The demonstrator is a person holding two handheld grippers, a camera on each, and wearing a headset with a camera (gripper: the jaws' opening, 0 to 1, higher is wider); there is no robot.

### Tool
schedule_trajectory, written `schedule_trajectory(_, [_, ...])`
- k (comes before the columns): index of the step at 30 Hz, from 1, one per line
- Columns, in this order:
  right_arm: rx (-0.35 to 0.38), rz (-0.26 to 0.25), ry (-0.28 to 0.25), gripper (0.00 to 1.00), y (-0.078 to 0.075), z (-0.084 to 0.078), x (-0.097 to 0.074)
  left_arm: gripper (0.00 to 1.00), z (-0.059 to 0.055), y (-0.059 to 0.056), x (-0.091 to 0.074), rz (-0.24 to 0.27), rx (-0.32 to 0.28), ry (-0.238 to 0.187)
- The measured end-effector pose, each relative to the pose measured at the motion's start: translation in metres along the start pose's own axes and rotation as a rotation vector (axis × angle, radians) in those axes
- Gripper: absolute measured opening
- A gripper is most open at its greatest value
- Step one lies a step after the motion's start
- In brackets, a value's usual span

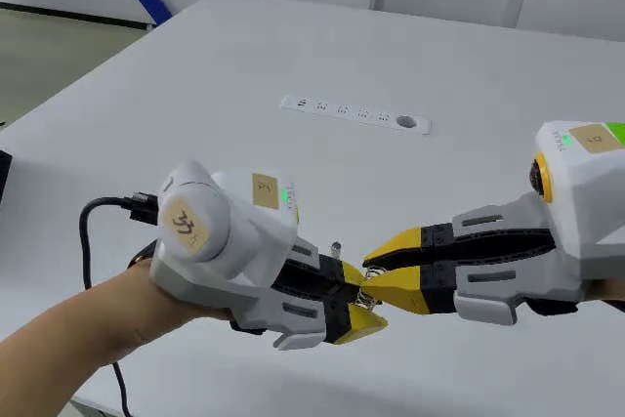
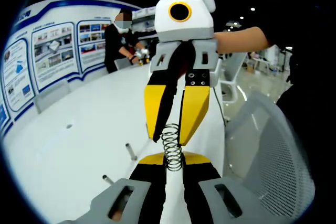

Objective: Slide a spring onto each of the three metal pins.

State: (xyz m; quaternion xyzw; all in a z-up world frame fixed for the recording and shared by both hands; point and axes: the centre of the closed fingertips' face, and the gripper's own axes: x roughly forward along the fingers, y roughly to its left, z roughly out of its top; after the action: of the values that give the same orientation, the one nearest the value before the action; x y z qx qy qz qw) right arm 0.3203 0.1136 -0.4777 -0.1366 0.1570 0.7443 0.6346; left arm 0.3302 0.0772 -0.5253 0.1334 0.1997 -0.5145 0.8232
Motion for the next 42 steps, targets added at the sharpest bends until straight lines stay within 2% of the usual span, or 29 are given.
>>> schedule_trajectory(14, [0.019, 0.007, -0.001, 0.11, 0.001, -0.002, 0.001, 0.10, -0.001, -0.001, 0.001, -0.002, 0.004, 0.009])
schedule_trajectory(22, [-0.015, -0.016, -0.001, 0.10, 0.001, 0.000, 0.002, 0.10, 0.000, 0.002, 0.000, 0.015, -0.010, -0.004])
schedule_trajectory(26, [-0.018, -0.037, 0.001, 0.10, -0.002, 0.000, 0.004, 0.11, -0.002, 0.006, 0.000, 0.032, 0.008, 0.009])
schedule_trajectory(27, [-0.017, -0.041, 0.003, 0.10, -0.003, 0.001, 0.004, 0.11, -0.002, 0.007, 0.000, 0.034, -0.002, 0.010])
schedule_trajectory(28, [-0.018, -0.043, 0.004, 0.10, -0.003, 0.001, 0.004, 0.11, -0.003, 0.006, 0.000, 0.024, -0.052, 0.008])
schedule_trajectory(29, [-0.014, -0.046, -0.002, 0.10, -0.004, 0.002, 0.004, 0.11, -0.004, 0.008, -0.001, 0.029, -0.054, 0.008])
schedule_trajectory(31, [-0.008, -0.056, -0.021, 0.10, -0.006, 0.008, 0.002, 0.14, -0.013, 0.013, -0.004, 0.057, -0.034, 0.044])
schedule_trajectory(33, [-0.007, -0.071, -0.033, 0.10, -0.012, 0.013, -0.001, 0.20, -0.019, 0.015, -0.007, 0.067, -0.045, 0.054])
schedule_trajectory(37, [0.006, -0.123, -0.053, 0.10, -0.029, 0.018, -0.009, 0.29, -0.018, 0.023, -0.015, 0.103, -0.076, 0.026])
schedule_trajectory(38, [0.006, -0.153, -0.055, 0.10, -0.037, 0.019, -0.012, 0.31, -0.019, 0.027, -0.018, 0.116, -0.077, 0.024])
schedule_trajectory(42, [0.024, -0.214, -0.058, 0.10, -0.058, 0.019, -0.021, 0.37, -0.026, 0.037, -0.026, 0.153, -0.083, 0.045])
